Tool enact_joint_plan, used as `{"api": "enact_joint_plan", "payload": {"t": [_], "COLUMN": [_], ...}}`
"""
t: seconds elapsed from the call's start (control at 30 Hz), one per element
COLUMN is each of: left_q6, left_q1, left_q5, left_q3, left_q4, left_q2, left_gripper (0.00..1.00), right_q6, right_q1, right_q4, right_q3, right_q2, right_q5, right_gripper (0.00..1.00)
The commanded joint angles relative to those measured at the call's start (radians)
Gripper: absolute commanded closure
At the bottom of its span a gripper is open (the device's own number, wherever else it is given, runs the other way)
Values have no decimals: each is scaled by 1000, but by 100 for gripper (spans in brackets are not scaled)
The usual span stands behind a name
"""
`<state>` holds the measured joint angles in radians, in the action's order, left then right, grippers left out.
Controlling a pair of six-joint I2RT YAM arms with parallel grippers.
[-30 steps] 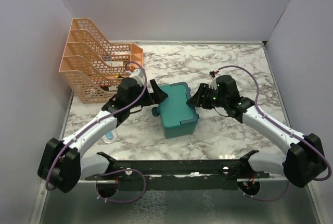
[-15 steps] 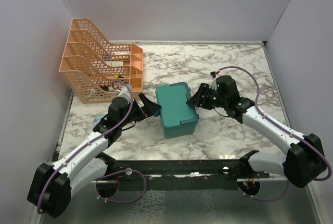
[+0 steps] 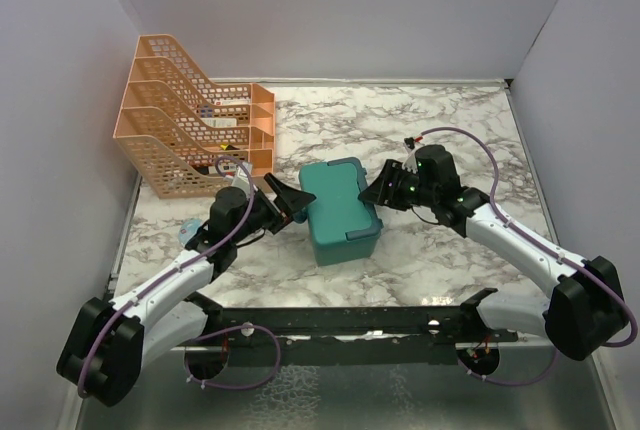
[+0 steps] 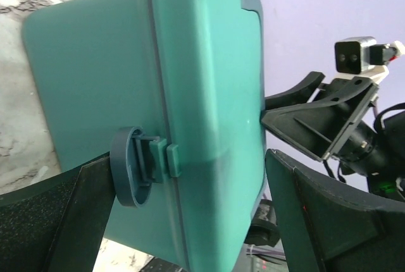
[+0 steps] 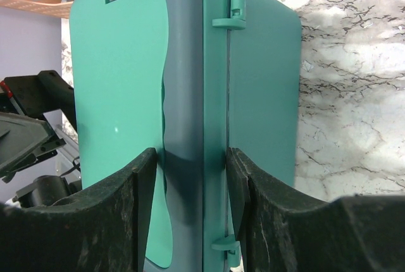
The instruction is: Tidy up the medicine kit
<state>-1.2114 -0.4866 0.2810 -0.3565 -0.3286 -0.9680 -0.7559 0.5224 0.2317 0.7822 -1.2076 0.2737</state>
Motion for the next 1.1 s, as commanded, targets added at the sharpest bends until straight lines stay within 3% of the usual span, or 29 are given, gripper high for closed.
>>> {"api": "enact_joint_plan", "payload": {"t": [0.0, 0.27, 0.67, 1.07], "left_q6": [-83, -73, -58, -111], "left_q1": [0, 0, -1, -1], "left_q5": [47, 79, 127, 162], "left_q3": [13, 4, -33, -25], "left_q4": [-84, -102, -121, -194], "left_q2": [2, -19, -106, -99], "left_gripper": [1, 10, 3, 29], "right_q6": [9, 7, 10, 9], "right_q1": [16, 16, 16, 16], "right_q4": [78, 74, 66, 66], "right_q3": [-22, -23, -23, -19], "right_q2": [-24, -28, -33, -33], "right_q5": [-36, -37, -37, -44], "right_gripper": [53, 53, 53, 54]}}
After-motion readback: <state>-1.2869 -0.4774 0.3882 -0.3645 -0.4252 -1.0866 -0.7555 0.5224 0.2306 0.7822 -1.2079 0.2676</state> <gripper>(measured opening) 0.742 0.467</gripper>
